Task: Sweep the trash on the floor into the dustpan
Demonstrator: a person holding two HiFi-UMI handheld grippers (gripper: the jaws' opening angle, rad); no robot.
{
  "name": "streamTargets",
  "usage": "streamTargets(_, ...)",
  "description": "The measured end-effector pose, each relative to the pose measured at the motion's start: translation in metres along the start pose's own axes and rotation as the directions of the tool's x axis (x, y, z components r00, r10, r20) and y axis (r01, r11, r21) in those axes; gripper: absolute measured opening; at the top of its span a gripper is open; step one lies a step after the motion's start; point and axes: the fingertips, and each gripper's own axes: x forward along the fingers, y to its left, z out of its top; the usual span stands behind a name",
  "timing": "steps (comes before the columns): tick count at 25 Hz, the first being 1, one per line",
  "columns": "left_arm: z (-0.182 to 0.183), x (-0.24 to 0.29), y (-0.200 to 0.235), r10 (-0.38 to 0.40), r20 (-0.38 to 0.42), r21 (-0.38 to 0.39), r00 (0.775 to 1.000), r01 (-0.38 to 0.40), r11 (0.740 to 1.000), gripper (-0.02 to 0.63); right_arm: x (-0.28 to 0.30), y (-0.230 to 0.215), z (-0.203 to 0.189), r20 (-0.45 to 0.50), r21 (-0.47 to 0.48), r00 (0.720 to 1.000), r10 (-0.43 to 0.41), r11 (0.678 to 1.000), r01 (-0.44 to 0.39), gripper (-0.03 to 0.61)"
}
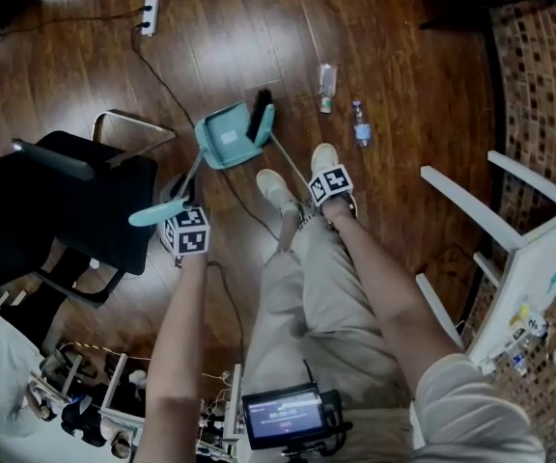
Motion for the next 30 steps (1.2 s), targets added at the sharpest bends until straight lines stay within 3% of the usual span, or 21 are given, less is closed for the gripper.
streamTargets(3, -0.001, -0.001, -0.001, 0.0, -0.004, 0.006, 1.0, 0.0, 1.0, 0.08, -0.002, 0.026, 0.001, 0.02, -0.09, 0.999, 0.047, 0.995, -0.045, 0.044)
streamTargets(6, -0.001, -0.007, 0.0, 0.005, 0.001, 0.015, 1.0, -0.005, 1.0, 0.08, -0.012, 0.031, 0.004, 0.073, -0.122, 0.996, 0.042, 0.992, -0.033, 0.044)
streamTargets(12, 0.002, -0.055, 0.031, 0.044, 0.064, -0.05, 0.997, -0.041, 0.998, 0.08, -0.026, -0.016, -0.006, 0.096, -0.026, 0.992, -0.079, 0.996, 0.081, 0.044)
streamTargets(20, -0.04, -0.093, 0.054, 0.117, 0.061, -0.146, 0.991, -0.107, 0.983, 0.08, -0.029, -0.033, 0.0, 0.096, -0.052, 0.981, -0.169, 0.983, 0.174, 0.046)
streamTargets(25, -0.071, -0.102, 0.05, 0.14, 0.031, -0.195, 0.99, -0.131, 0.972, 0.08, -0.036, -0.022, 0.018, 0.075, -0.145, 0.972, -0.225, 0.962, 0.234, 0.046)
streamTargets(30, -0.11, -0.111, 0.046, 0.165, -0.013, -0.298, 0.986, -0.162, 0.941, 0.08, -0.039, -0.003, 0.038, 0.043, -0.235, 0.964, -0.261, 0.936, 0.264, 0.046)
